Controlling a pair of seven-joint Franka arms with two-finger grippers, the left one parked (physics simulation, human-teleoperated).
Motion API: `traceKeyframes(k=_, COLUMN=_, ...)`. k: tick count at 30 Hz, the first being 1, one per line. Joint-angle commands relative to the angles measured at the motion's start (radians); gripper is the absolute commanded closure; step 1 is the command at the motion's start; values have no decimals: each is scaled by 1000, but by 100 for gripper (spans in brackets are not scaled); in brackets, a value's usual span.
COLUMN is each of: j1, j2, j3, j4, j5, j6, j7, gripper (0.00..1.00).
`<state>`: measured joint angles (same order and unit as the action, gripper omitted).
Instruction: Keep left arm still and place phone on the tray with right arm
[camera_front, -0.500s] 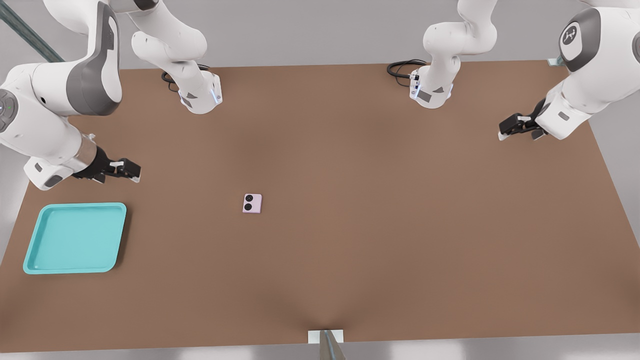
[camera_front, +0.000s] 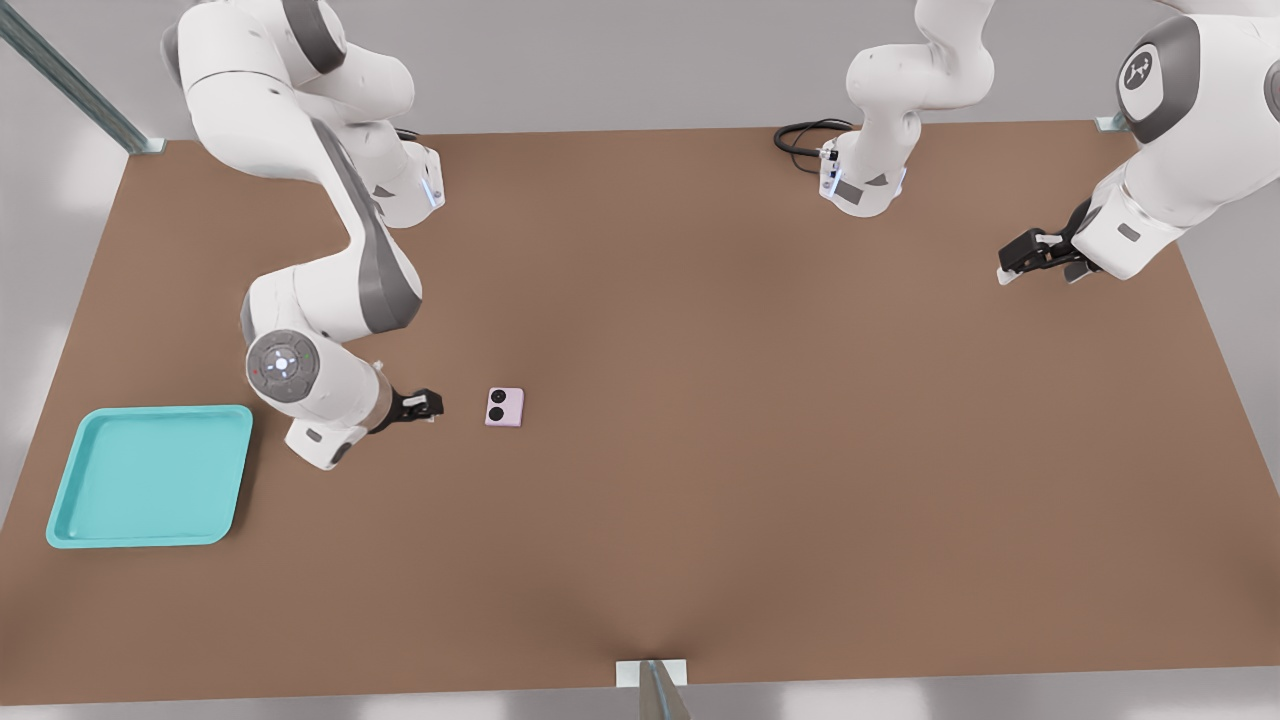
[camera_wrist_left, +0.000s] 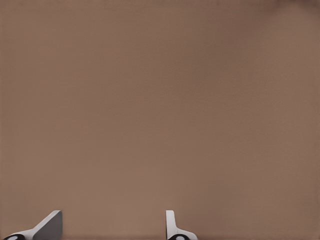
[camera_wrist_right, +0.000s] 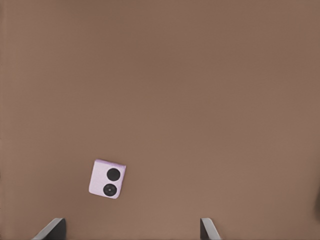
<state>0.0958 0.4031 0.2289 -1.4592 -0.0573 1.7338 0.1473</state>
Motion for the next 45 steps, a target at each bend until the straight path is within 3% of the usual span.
traceKeyframes(k=1, j1=19, j2=17, j3=10, j4=-6, j5=-9, j6=121, j7=333, gripper=0)
traceKeyframes(k=4, j1=74, j2=60, j3=23, j4=-7, j5=-10, j6=125, j7=534, gripper=0)
traceKeyframes(k=9, j1=91, j2=62, j3=102, j4=-78, j5=-9, j6=125, j7=738, gripper=0)
traceKeyframes(k=18, j1=85, j2=71, j3=87, j4=-269, j5=4, j6=285, j7=765, gripper=0)
traceKeyframes(k=24, j1=61, j2=27, j3=87, j4=-478, j5=-4, j6=588, j7=551, gripper=0)
traceKeyframes(k=29, j1=48, j2=14, j3=73, j4=-492, j5=-3, j6=639, j7=256, gripper=0)
traceKeyframes(k=45, j1=48, j2=106, j3=67, j4=-535, j5=2, j6=673, j7=179, gripper=0)
